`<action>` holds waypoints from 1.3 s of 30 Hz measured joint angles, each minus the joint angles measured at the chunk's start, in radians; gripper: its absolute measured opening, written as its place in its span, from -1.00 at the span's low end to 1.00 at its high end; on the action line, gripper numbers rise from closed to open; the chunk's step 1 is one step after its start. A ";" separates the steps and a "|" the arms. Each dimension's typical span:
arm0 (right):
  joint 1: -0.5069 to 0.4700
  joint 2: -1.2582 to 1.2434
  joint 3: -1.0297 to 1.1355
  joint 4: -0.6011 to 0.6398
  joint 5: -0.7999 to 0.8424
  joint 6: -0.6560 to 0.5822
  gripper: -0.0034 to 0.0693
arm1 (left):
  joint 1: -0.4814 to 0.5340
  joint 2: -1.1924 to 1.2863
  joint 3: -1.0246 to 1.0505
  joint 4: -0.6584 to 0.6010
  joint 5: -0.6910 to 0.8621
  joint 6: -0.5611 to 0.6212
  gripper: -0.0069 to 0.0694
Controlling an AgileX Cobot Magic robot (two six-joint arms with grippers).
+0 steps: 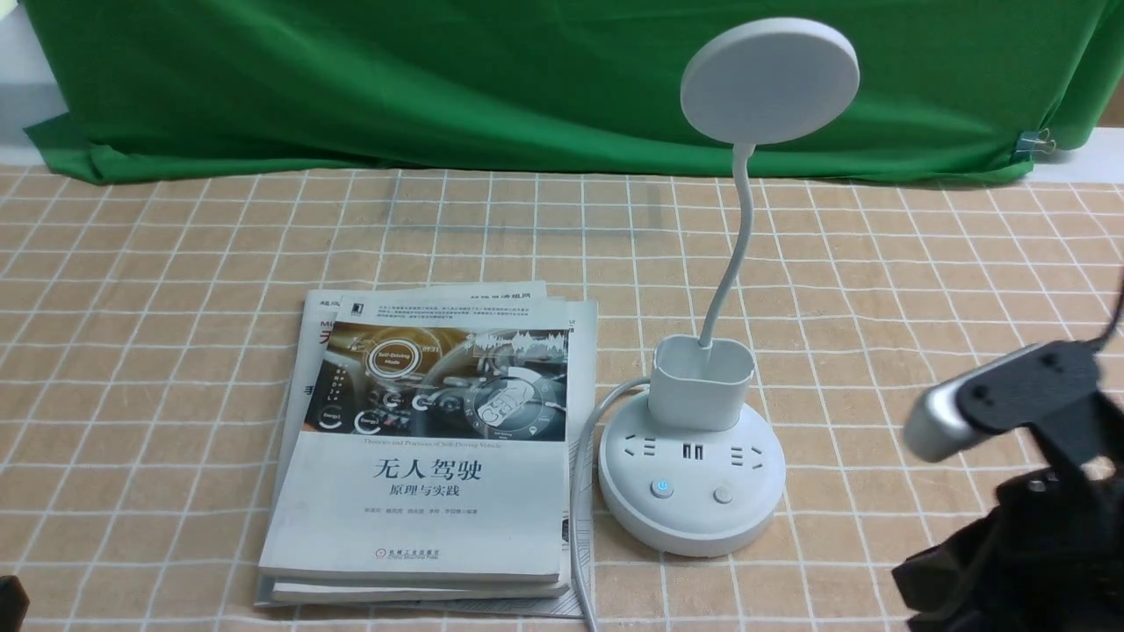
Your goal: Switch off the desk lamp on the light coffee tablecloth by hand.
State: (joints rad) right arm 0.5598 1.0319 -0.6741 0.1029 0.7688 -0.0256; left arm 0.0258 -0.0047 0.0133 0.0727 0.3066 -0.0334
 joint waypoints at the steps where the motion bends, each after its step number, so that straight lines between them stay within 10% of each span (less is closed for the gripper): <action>1: 0.000 -0.030 0.001 0.000 -0.005 0.000 -0.72 | 0.000 0.000 0.000 0.000 0.000 0.000 -0.81; 15: -0.019 -0.209 0.055 -0.007 -0.141 -0.021 -0.80 | 0.000 0.000 0.000 0.000 0.000 0.000 -0.81; 26: -0.313 -0.702 0.530 -0.008 -0.622 -0.071 -0.83 | 0.000 0.000 0.000 0.000 0.000 0.000 -0.81; 39: -0.463 -1.028 0.679 -0.019 -0.640 -0.088 -0.80 | 0.000 0.000 0.000 0.000 0.000 -0.001 -0.81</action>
State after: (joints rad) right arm 0.0965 0.0041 0.0054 0.0844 0.1290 -0.1132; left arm 0.0258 -0.0047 0.0133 0.0727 0.3066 -0.0341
